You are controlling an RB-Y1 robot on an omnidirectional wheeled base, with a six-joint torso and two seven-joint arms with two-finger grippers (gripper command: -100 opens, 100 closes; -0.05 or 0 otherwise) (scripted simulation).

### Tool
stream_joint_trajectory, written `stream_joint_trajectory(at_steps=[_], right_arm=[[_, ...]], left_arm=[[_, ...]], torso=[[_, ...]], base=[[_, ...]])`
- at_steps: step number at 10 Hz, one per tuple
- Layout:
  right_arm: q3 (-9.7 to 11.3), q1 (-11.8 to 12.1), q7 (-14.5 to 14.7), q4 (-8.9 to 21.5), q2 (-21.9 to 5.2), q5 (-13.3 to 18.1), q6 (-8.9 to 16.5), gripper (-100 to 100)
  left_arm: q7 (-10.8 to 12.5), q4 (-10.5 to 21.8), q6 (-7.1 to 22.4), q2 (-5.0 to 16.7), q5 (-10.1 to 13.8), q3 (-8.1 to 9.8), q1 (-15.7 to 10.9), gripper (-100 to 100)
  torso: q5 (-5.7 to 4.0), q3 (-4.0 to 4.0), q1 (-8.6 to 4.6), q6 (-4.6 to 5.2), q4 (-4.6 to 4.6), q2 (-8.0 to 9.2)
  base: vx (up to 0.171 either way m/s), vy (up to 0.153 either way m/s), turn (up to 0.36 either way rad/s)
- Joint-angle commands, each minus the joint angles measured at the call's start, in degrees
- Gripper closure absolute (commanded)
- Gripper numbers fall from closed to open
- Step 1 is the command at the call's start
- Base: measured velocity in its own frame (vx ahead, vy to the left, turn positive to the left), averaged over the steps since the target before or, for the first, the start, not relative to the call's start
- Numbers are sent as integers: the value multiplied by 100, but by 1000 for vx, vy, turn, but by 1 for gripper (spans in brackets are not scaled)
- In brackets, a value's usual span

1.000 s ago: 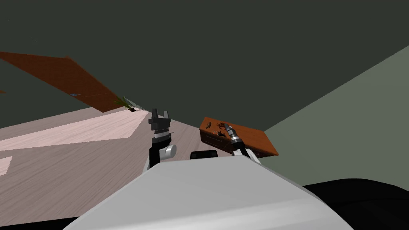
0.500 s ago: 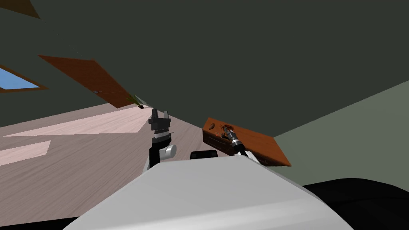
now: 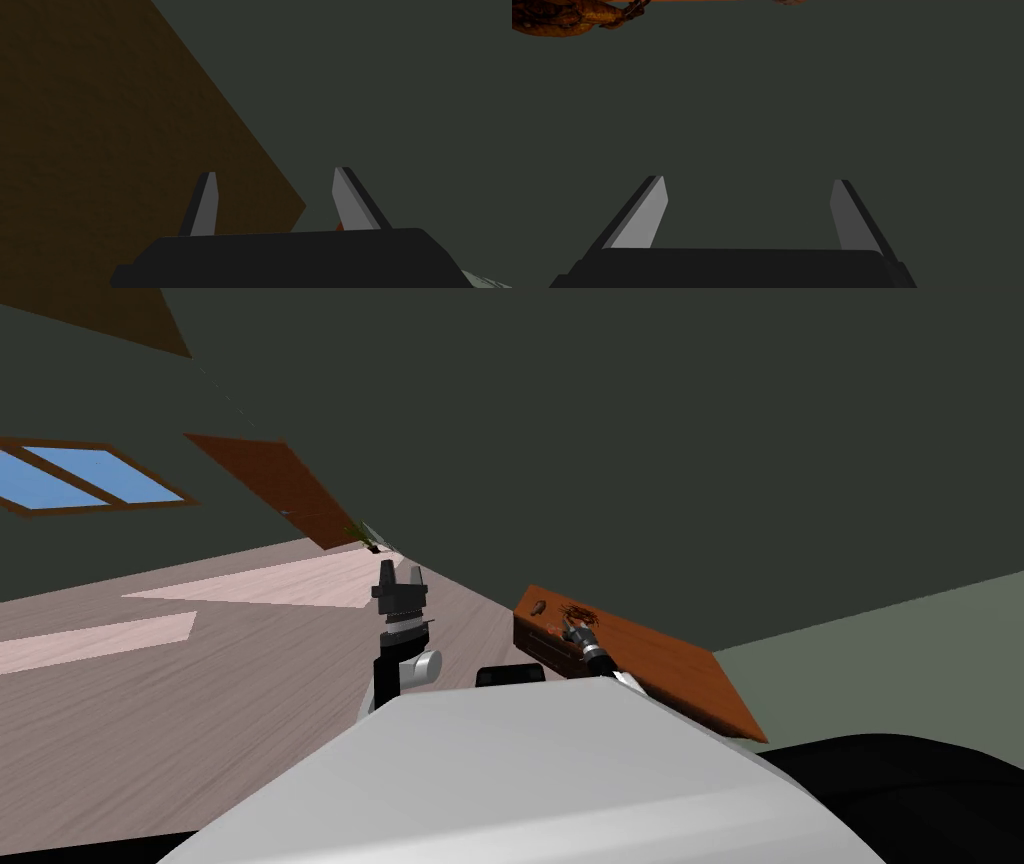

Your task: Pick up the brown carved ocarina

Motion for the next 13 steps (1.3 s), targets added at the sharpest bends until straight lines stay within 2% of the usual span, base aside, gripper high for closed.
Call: stream_joint_trajectory(at_steps=[1,3,5,6,8,9,13], right_arm=[[17,-46,286,286,-68,218,175,-100],[17,-46,381,330,-68,218,175,-100],[37,-40,779,686,-174,504,404,-100],[37,-40,827,686,-174,504,404,-100],[58,-38,1208,1018,-274,787,627,-100],[58,-38,1240,1031,-274,787,627,-100],[105,-35,1915,1667,-444,1306,1031,-100]], left_arm=[[0,0,0,0,0,0,0,0],[0,0,0,0,0,1,1,0],[0,0,0,0,0,0,0,0],[0,0,0,0,0,0,0,0],[0,0,0,0,0,0,0,0],[0,0,0,0,0,0,-1,0],[0,0,0,0,0,1,0,0]], torso=[[0,0,0,0,0,0],[0,0,-3,3,0,-1],[0,3,0,-1,1,5],[-1,2,-5,-1,1,2],[-1,3,-4,1,1,5],[-1,3,-7,-2,2,5],[-2,8,-11,1,3,14]], base=[[25,-1,339],[13,-7,35],[8,-7,277],[10,-19,86],[3,-15,270],[2,-23,78],[-15,-27,245]])
